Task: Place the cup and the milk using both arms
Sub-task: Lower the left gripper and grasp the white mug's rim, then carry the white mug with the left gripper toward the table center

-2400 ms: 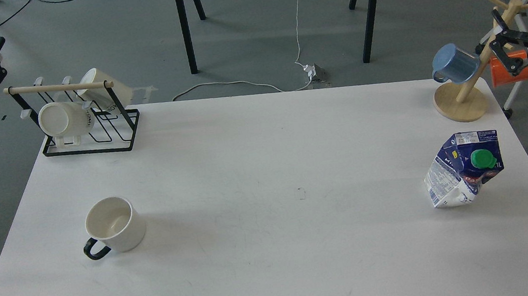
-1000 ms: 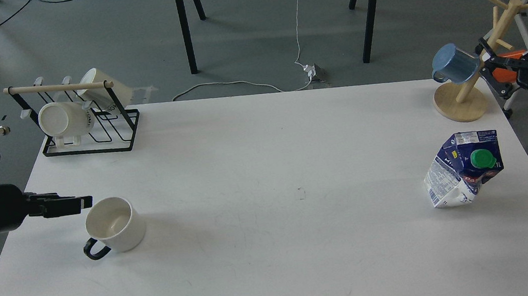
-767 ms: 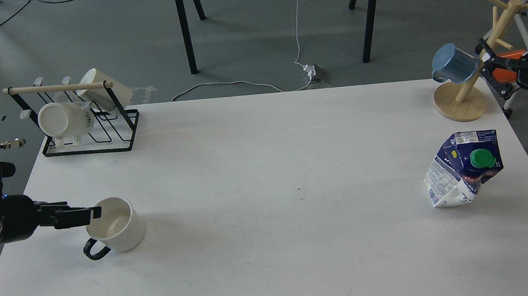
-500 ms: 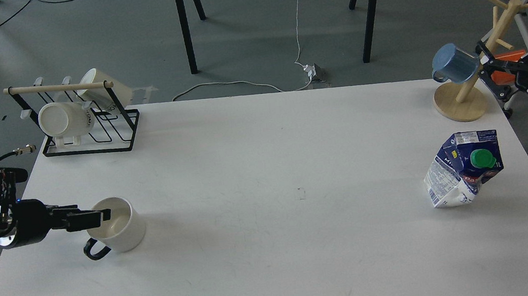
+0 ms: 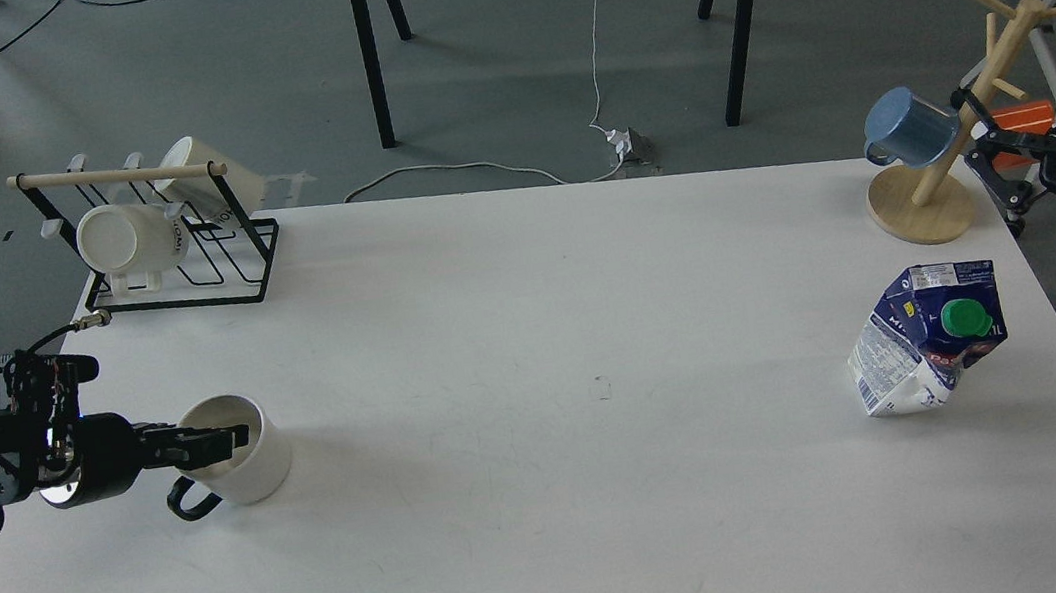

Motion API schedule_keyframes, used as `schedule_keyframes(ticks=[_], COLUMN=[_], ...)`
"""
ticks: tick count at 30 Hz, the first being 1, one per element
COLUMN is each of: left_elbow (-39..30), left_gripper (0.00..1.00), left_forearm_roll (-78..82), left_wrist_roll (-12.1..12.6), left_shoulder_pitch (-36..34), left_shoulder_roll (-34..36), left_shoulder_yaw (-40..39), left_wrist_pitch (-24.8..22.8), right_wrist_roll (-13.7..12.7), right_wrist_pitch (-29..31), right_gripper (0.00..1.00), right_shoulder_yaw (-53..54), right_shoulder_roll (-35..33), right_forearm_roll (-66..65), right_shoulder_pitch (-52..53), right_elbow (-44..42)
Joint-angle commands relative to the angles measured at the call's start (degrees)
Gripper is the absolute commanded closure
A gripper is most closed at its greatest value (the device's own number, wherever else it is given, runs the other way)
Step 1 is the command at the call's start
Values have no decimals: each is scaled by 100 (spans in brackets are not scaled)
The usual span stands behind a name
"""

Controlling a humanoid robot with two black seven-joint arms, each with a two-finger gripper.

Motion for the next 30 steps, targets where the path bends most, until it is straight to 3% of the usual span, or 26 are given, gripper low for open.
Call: schedule_keyframes(ticks=[1,3,5,9,16,23,30], left_elbow=[-48,-66,-66,-75,-591,-1701,-1386], left_gripper=[82,95,99,100,100,100,100], left_forearm_roll=[20,20,20,11,20,46,713], left_wrist_roll=[-1,-1,-1,-1,-1,-1,-1], left_shoulder_pitch=[11,20,90,187,187,-559,-1096], left_shoulder_roll=[20,20,11,28,221,258,-1199], left_shoulder_yaw=[18,18,9,18,-26,-9,26], left_wrist_pitch=[146,304,611,1165,1201,754,6], right_wrist_roll=[0,0,0,0,0,0,0], right_wrist_pitch=[0,0,0,0,0,0,0], right_gripper=[6,6,6,6,6,6,6], right_shoulder_yaw=[-14,-23,-23,-14,-14,65,74], right_shoulder_roll=[7,7,7,7,7,-10,-54], right_forearm_roll=[0,0,0,0,0,26,26], right_shoulder_pitch=[-1,-1,-10,-45,-54,-45,-45], right_elbow=[7,7,7,16,7,7,-10])
